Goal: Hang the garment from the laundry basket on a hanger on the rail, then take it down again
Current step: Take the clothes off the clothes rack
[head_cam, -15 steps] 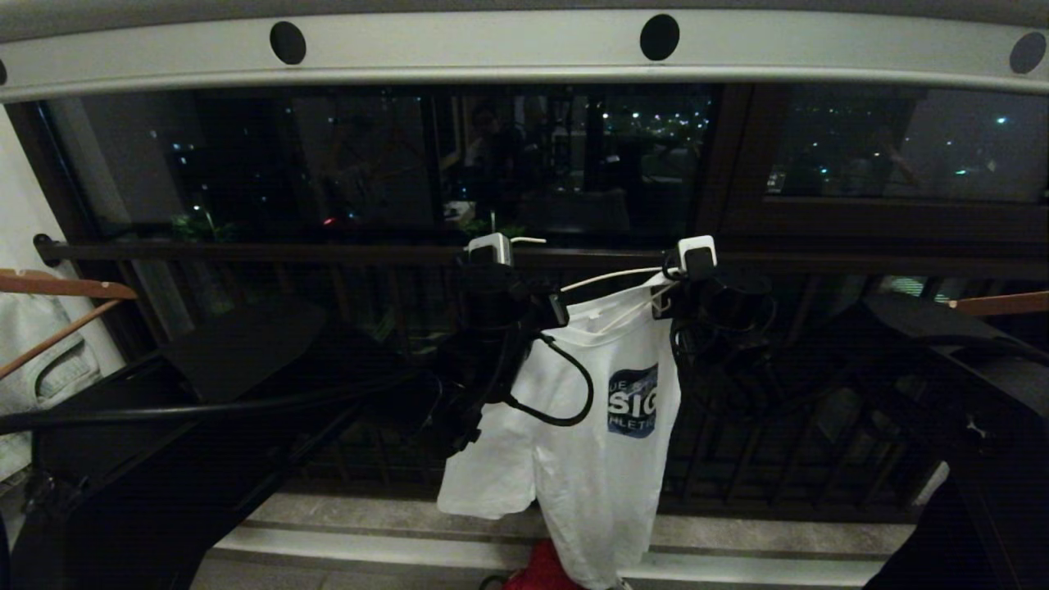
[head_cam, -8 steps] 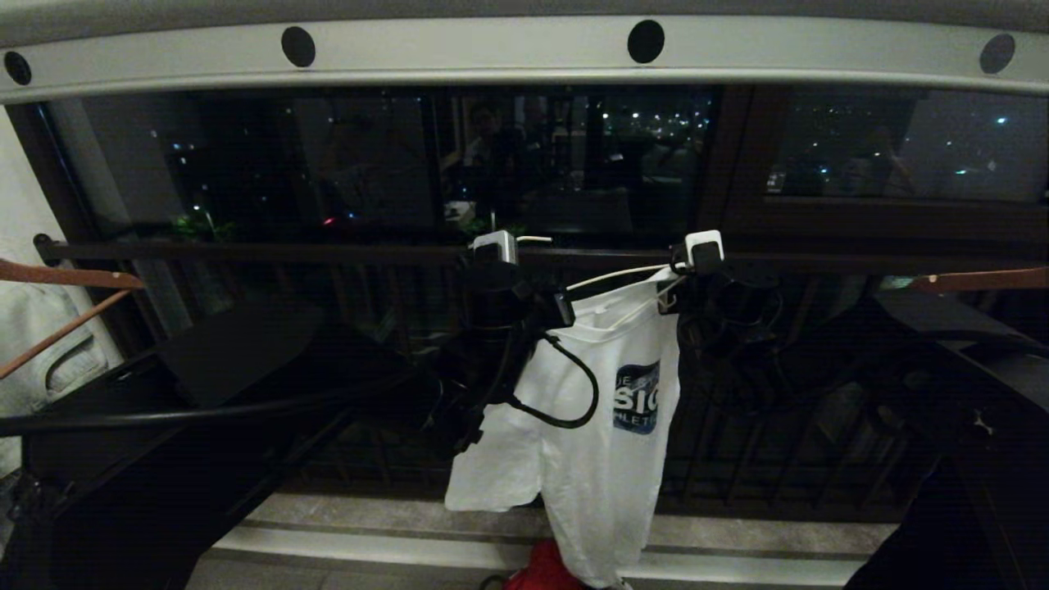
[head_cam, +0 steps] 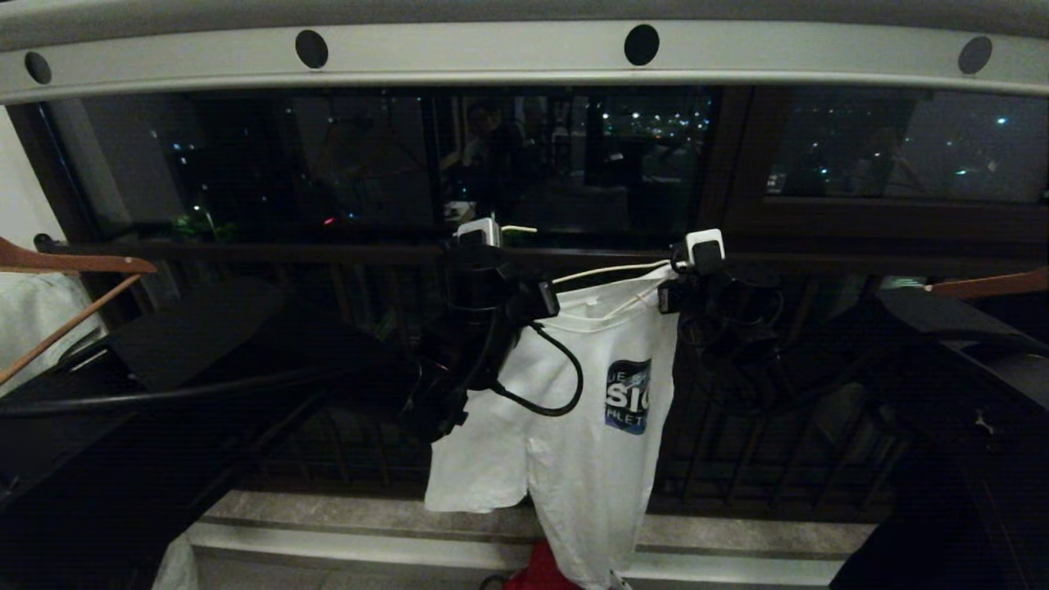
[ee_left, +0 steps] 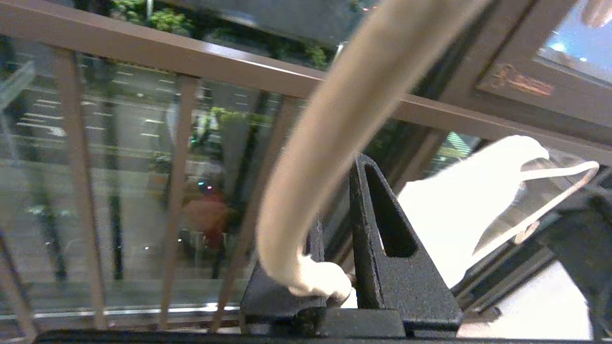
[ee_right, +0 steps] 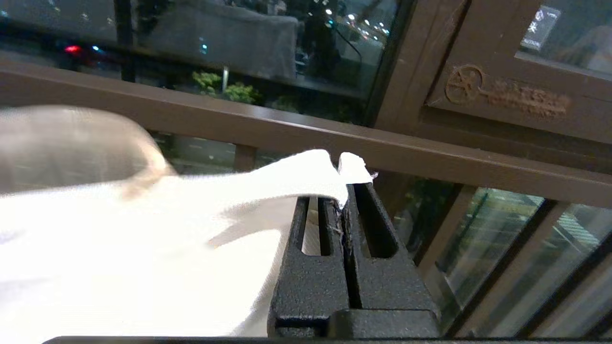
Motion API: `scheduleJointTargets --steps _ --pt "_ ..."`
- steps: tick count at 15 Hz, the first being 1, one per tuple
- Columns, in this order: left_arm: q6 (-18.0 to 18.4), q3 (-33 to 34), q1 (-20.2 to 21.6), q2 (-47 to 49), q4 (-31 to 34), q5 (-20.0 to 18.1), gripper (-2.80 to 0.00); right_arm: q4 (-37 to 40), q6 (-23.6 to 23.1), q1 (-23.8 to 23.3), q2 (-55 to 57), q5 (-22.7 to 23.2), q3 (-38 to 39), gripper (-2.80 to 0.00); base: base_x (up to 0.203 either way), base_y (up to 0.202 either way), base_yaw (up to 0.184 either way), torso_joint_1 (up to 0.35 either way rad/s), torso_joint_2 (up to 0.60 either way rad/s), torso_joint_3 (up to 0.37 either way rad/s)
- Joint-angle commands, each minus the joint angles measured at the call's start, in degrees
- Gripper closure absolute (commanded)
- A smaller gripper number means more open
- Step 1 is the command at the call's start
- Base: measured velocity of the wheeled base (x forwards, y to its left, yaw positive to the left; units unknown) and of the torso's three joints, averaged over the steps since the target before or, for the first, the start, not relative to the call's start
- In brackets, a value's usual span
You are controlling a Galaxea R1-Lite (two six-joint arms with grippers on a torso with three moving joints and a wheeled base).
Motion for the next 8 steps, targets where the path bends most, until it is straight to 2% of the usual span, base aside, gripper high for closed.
scheduleJointTargets --steps 1,6,8 --pt "-0.3 0.3 0.2 -1.8 0.9 0.0 0.0 -0.3 -0.1 -0.3 0.0 -0.2 -0.9 0.0 0.0 0.0 0.0 0.0 0.0 0.0" --pt "-3.0 1.2 0.2 -4.4 1.2 -0.7 0.0 2.0 1.8 -0.9 0.4 -0.1 -1.3 0.0 0.0 0.0 0.0 0.0 0.0 0.0" --pt "-4.5 2.8 0.1 -6.2 1.2 -3.3 0.0 2.0 1.8 0.0 0.9 -0.1 -1.0 0.0 0.0 0.0 0.0 0.0 0.0 0.0"
